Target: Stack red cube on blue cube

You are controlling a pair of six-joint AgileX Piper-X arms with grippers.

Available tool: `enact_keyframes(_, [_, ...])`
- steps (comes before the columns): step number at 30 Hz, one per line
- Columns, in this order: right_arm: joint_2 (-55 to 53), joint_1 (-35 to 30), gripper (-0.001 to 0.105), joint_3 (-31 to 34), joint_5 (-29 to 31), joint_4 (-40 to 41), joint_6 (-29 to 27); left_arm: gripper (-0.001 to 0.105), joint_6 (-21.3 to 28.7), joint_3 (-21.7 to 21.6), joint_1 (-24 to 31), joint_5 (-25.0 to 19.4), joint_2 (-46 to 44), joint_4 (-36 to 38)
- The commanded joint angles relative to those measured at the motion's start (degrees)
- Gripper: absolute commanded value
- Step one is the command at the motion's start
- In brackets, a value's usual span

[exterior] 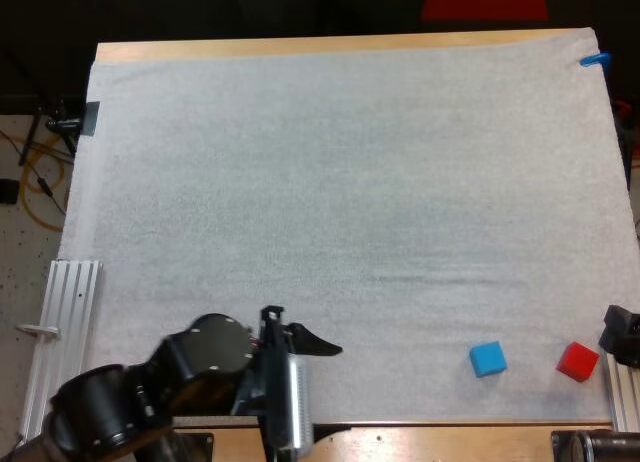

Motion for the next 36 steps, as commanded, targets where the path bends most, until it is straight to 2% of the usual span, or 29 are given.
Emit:
enact_keyframes(1, [1.44,-0.08,0.063,-0.31,1.03,2.69,-1.09,0.073,0.56,-0.42,-1.28,-0.95,0.96,-0.19])
enact_keyframes(9, [8.22,-0.08,0.063,2.09,3.50,2.69,-2.94,0.073,0.56,-0.42,-2.15,-1.05,3.50,-3.51])
enact_keyframes(14, [8.47,-0.08,0.063,11.09,5.16,2.58,-2.13,0.073,0.56,-0.42,-2.15,-1.05,3.50,-5.66])
enact_keyframes(25, [9.97,-0.08,0.063,30.43,5.07,-6.22,0.76,0.073,0.56,-0.42,-2.15,-1.05,3.50,-5.80])
enact_keyframes(36, [22.88,-0.08,0.063,30.74,4.48,-11.24,1.28,0.073,0.56,-0.42,-2.15,-1.05,3.50,-5.80])
